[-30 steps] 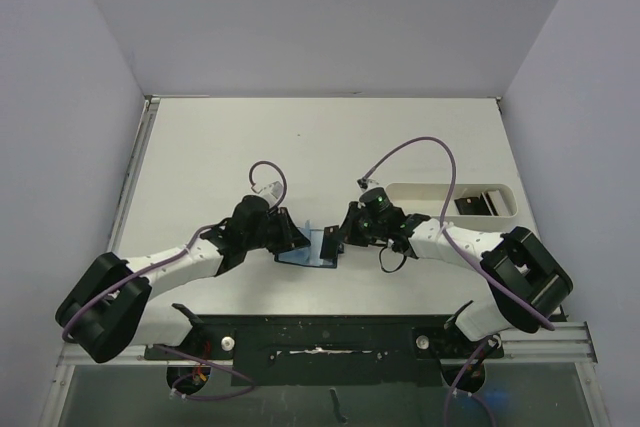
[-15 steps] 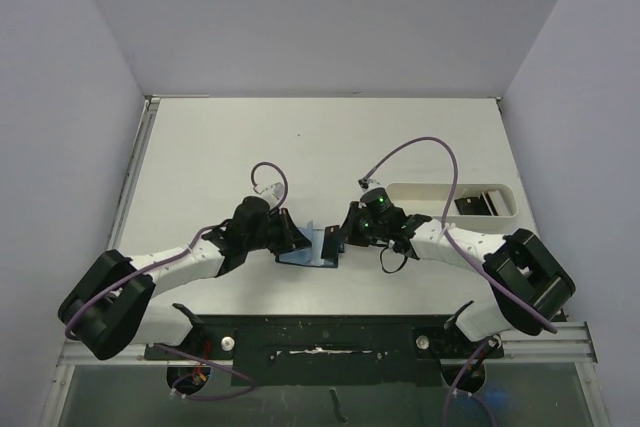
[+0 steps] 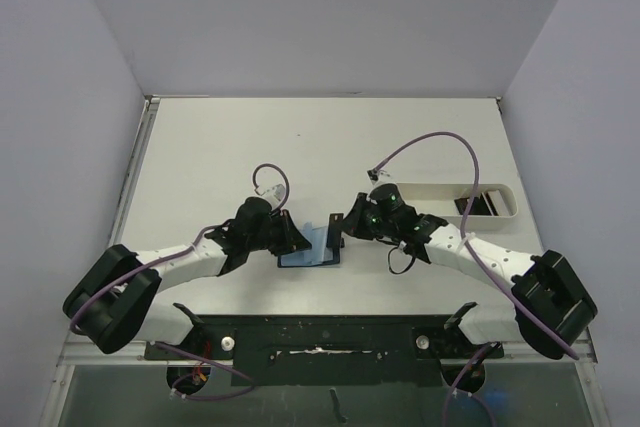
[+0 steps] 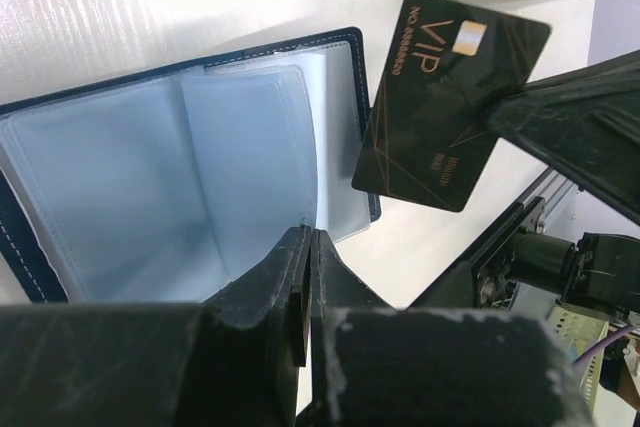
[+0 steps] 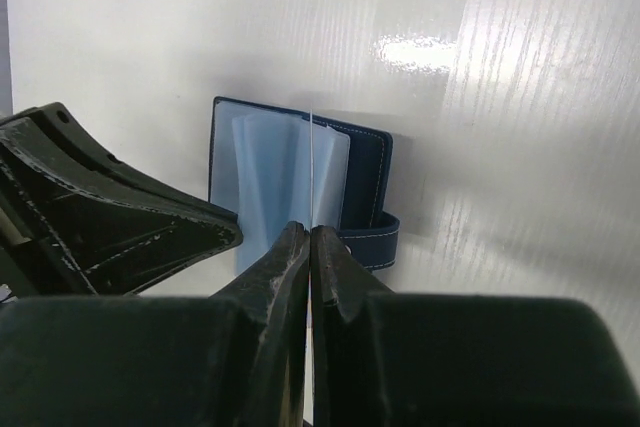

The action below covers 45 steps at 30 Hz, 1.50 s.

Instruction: Put the credit cards into the card holder

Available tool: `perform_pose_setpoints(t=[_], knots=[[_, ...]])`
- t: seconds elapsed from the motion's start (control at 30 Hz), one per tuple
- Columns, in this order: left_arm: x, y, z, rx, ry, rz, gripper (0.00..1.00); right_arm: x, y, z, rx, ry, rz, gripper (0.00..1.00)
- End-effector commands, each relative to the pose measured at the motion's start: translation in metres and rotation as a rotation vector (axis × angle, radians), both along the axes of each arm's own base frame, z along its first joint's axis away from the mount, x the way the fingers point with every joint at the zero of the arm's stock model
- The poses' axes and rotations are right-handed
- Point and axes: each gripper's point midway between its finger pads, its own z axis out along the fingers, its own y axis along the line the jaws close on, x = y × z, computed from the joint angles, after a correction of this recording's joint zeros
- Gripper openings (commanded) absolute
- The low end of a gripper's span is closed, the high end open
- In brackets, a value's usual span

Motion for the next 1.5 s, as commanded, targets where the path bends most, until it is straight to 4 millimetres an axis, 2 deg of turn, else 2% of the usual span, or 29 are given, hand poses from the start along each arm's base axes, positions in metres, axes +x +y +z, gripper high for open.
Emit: perform_pose_setpoints(t=[0.0,0.13,0.3,0.53,0.7,1.03,1.47], knots=[[0.008,-0.013,0.019,-0.052,-0.06,-0.027,0.0,0.02,0.014,0.045,0.077,-0.112,-0.025,0.0],[0.01,-0.015,0.021,-0.05,-0.071,-0.032,0.0,0.03,0.019,0.058,0.085,-0.156,-0.036,0.0],[0.008,-0.017,0.018,-0.042,-0.069,-0.039,0.0,0.041,0.029,0.065,0.099,-0.185,-0.026,0.0],[0.009,-0.018,0.018,-0.032,-0.072,-0.045,0.0,0.047,0.034,0.055,0.086,-0.183,-0.022,0.0],[0.009,-0.019,0.018,-0.031,-0.069,-0.048,0.0,0.047,0.041,0.056,0.101,-0.177,-0.004,0.0],[0.008,-0.019,0.018,-0.036,-0.069,-0.047,0.0,0.048,0.039,0.065,0.118,-0.196,-0.017,0.0],[0.006,-0.019,0.017,-0.04,-0.063,-0.049,0.0,0.049,0.048,0.064,0.128,-0.191,0.007,0.0]])
